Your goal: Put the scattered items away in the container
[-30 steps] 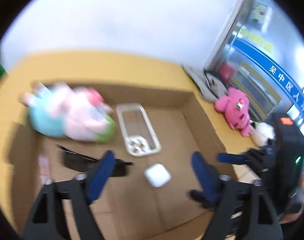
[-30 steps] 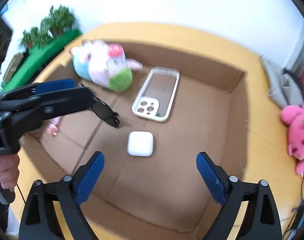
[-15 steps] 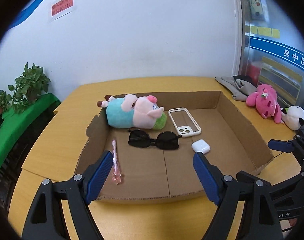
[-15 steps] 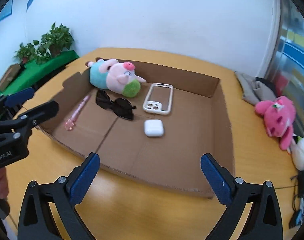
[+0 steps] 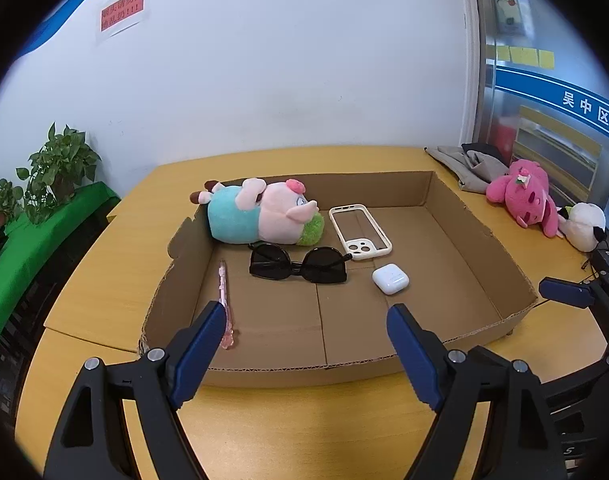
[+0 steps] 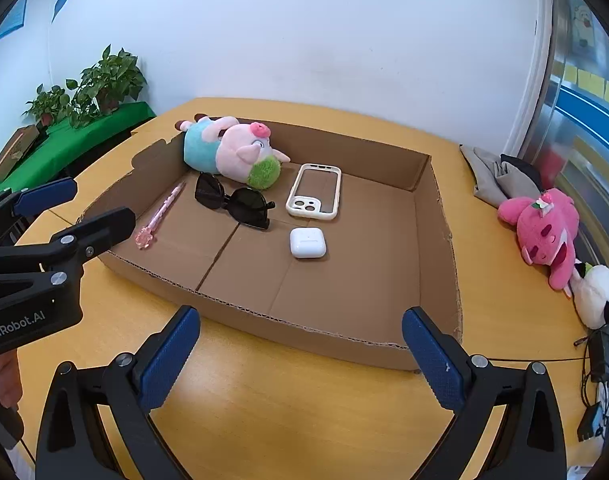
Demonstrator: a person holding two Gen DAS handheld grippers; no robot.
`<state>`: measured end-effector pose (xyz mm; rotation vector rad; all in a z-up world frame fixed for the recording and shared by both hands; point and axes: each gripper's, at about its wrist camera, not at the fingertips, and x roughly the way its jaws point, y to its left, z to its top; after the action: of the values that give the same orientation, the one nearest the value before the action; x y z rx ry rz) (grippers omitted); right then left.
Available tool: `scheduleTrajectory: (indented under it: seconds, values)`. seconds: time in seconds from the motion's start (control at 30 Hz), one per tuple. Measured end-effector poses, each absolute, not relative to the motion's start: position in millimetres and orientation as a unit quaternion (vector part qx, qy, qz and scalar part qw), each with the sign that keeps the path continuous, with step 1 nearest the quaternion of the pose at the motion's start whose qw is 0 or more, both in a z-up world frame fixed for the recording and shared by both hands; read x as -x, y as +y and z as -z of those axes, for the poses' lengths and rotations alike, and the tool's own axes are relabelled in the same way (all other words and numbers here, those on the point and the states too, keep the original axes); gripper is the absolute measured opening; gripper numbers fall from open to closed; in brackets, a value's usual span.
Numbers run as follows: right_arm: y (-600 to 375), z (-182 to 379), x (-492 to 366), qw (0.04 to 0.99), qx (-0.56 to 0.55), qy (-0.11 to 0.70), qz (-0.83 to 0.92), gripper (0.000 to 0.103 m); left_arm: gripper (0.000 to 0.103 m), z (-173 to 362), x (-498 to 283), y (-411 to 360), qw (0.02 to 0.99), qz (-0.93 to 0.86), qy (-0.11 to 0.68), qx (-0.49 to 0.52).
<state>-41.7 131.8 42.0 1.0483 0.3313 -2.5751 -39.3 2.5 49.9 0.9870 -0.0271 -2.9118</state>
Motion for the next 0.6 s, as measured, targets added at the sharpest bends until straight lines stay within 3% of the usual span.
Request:
scheduleTrajectory:
  seconds: [0.6]
  values:
    - [129.0, -29.4, 55.6, 0.174, -0.382, 0.111, 0.901, 0.103, 0.082, -33.8, 49.8, -7.9, 0.044, 0.94, 0.007, -0.338]
